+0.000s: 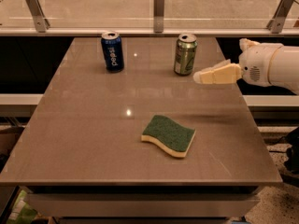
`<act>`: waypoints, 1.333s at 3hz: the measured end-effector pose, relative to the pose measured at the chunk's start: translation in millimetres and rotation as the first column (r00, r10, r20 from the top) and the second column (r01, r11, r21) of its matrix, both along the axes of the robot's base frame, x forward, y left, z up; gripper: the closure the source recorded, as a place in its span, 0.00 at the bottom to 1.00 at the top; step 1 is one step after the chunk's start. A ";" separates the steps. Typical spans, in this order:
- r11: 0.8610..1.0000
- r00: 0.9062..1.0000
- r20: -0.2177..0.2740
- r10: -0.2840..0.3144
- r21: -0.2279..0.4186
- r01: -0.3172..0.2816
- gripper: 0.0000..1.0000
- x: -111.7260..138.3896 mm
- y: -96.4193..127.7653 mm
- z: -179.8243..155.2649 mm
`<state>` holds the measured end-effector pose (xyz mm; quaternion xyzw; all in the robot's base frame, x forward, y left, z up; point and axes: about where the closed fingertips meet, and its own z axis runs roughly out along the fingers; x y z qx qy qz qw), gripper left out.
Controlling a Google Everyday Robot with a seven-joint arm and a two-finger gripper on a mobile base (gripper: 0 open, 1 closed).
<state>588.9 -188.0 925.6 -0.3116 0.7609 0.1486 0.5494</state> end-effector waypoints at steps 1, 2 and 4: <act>1.000 1.000 -0.019 0.005 0.020 -0.005 0.00 11.8 7.5 -11.0; 0.998 0.999 -0.025 0.022 0.053 -0.020 0.00 23.4 16.5 -22.2; 0.988 0.998 0.012 0.068 0.138 -0.069 0.00 50.5 36.9 -30.3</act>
Offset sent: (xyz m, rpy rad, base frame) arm 0.0386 0.0231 -0.0387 0.0964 0.0343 0.0358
